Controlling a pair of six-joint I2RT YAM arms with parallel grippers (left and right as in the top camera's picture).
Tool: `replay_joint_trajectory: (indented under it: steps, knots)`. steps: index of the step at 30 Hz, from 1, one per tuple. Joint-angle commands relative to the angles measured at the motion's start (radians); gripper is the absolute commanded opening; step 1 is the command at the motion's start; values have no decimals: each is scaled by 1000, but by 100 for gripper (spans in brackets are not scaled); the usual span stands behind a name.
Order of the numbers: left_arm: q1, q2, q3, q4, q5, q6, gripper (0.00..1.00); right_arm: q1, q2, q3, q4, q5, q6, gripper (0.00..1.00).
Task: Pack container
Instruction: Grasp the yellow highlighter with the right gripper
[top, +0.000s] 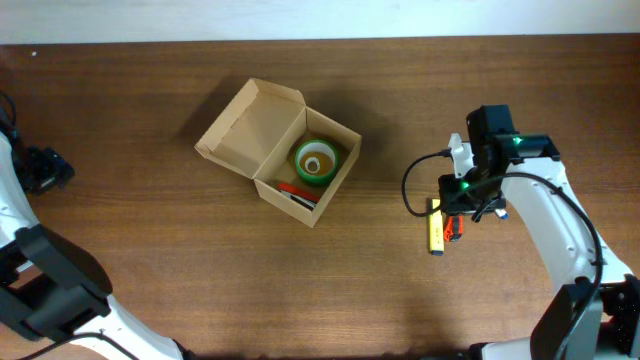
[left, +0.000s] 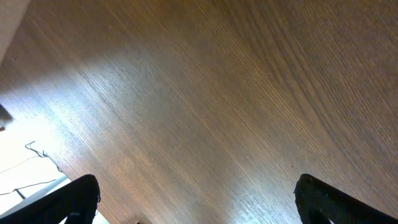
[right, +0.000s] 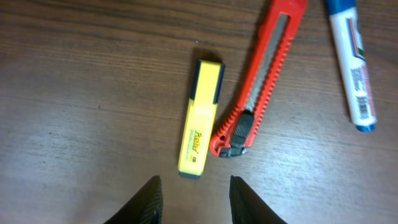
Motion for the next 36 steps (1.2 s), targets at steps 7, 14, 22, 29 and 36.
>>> replay_joint_trajectory:
  steps: [7,14,22,29,36]
  knots:
    - [5,-26,-5,0,-3,12,100,4,109,-32,40,-7,24,47]
    - [5,-26,-5,0,-3,12,100,5,180,-33,72,-10,27,47]
    - [5,-26,-5,0,-3,12,100,8,180,-77,89,-33,27,46]
    - [5,-26,-5,0,-3,12,100,44,180,-100,116,-31,26,46]
    - [5,-26,-5,0,-3,12,100,43,182,-100,149,-28,23,47]
